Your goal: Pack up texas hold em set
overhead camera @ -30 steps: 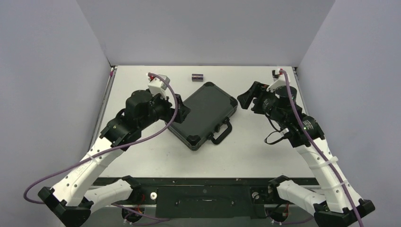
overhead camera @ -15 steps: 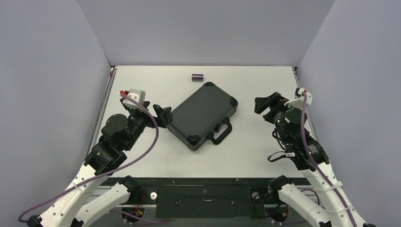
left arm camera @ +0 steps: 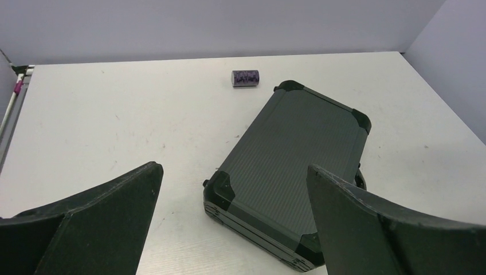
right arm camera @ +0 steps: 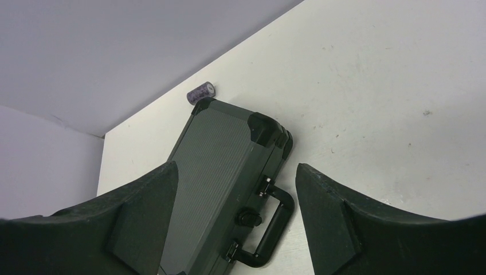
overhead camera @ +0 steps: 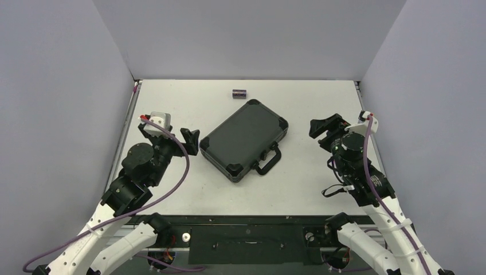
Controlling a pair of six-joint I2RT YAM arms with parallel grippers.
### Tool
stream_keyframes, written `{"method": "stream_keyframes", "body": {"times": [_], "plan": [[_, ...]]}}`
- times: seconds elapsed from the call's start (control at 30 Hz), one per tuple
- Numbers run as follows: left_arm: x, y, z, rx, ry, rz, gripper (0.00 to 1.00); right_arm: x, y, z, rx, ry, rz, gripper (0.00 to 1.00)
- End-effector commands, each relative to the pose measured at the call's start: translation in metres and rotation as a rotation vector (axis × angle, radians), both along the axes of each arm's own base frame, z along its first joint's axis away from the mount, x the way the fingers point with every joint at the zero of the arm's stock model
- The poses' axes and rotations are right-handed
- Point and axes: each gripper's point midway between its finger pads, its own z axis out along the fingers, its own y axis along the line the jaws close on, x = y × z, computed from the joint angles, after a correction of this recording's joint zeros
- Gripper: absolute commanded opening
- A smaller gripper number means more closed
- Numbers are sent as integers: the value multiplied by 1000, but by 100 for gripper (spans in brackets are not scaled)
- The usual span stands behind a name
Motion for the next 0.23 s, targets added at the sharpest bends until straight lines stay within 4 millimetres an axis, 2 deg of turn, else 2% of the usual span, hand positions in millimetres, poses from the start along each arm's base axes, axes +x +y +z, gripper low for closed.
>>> {"method": "stream_keyframes", "body": {"times": [0.0, 0.2], "plan": [[5, 8, 4, 13, -23, 45, 96, 2, 4, 10, -6, -15, 18, 71], [5, 8, 0, 23, -12, 50, 96, 7, 10, 15, -19, -8, 42, 71]]}}
